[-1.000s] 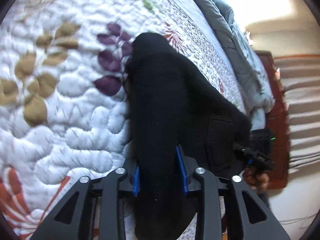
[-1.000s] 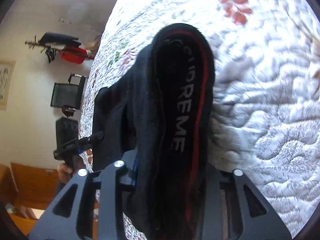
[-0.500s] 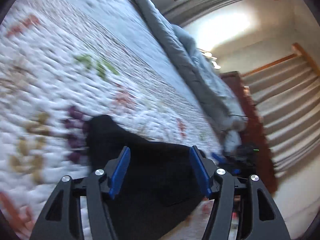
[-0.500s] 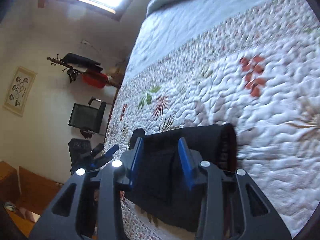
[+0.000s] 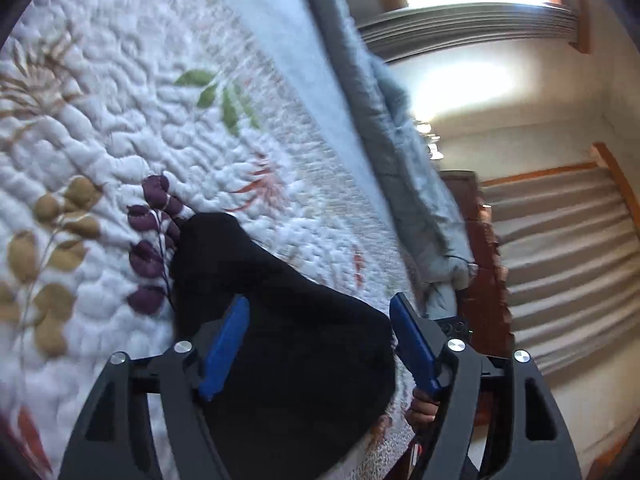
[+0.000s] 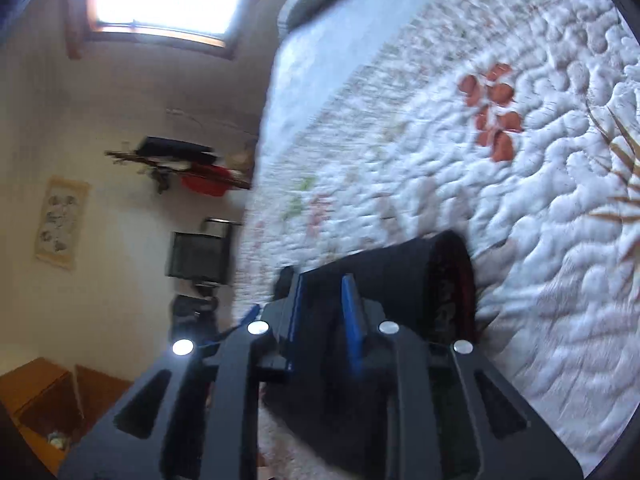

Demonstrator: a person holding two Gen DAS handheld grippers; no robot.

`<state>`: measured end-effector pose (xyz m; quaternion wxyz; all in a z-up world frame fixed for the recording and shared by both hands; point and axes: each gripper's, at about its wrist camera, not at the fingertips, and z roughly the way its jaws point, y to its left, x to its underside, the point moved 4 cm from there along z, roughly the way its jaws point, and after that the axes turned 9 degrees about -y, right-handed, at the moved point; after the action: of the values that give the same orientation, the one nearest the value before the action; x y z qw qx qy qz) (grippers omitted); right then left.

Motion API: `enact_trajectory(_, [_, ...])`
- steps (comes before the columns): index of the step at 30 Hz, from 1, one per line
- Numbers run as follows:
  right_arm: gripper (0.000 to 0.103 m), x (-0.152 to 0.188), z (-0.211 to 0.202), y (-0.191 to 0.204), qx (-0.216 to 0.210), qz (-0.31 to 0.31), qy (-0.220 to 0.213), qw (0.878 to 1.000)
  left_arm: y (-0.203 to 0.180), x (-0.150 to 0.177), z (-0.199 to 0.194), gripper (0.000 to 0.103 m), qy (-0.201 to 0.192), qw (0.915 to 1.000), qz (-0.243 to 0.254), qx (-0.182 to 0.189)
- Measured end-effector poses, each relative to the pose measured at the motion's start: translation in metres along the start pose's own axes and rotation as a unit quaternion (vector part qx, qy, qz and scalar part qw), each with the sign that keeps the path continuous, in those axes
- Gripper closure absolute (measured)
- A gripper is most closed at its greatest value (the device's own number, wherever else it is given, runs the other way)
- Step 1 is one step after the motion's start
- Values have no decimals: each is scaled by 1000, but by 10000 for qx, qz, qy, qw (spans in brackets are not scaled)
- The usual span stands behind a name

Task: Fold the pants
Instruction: 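Open both grippers to release the folded trousers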

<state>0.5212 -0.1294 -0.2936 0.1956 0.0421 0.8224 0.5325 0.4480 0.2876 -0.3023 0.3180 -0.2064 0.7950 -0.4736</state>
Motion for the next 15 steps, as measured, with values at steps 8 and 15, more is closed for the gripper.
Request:
enact_trajectory(8, [103, 74, -5, -40, 210, 372, 309, 9986, 18, 89, -35, 25, 146, 9996, -143, 198])
enact_trajectory(15, [78, 76, -52, -31, 94, 850, -391, 9956, 17, 91, -66, 24, -258, 9974, -630, 235])
